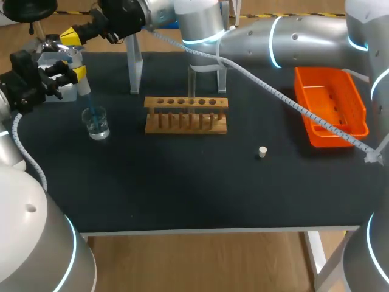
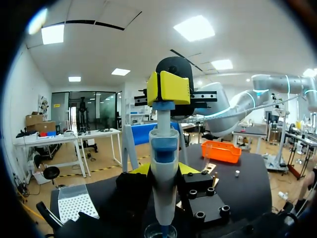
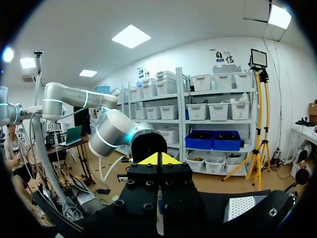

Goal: Invert the test tube, pick up the pipette, mount the tip to pipette, aspirate from beaker and dispense into the tube, eject the tip, return the pipette, and cap with the stopper.

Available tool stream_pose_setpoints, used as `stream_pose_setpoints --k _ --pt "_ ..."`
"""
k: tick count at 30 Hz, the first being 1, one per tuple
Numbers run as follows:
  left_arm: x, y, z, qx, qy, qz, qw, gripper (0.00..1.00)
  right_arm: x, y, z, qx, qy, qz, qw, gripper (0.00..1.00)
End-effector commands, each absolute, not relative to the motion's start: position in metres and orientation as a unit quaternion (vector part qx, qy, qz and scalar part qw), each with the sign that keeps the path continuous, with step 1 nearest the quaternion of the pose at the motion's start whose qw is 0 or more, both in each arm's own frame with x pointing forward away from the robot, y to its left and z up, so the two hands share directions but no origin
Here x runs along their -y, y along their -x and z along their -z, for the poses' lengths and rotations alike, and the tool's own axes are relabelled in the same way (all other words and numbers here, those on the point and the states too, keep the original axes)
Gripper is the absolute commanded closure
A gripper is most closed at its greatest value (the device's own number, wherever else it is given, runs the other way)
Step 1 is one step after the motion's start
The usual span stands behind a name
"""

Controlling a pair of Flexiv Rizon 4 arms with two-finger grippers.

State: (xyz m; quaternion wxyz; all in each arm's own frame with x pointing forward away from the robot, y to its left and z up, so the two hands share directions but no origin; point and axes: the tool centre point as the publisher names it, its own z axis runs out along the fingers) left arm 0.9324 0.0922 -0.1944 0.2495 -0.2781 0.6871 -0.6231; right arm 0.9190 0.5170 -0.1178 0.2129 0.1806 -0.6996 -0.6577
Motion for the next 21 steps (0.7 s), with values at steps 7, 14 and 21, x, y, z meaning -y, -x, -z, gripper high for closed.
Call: stream_pose_setpoints --k 7,14,21 --pt "-0.091 -0.933 0.193 -0.686 0.278 0.624 0.251 1.0 -0.521 -0.923 0.129 0.693 -0.2 0.65 0.241 1.0" --pt "-0.091 -0.933 0.193 -0.686 0.278 0.624 0.251 1.0 -0.521 -0.921 0.136 0.693 -0.196 0.649 0.246 1.0" --pt "-0.091 -0.933 0.193 -0.686 0.278 0.624 0.251 1.0 -0.52 -0.92 0.144 0.694 -0.19 0.648 0.25 1.0"
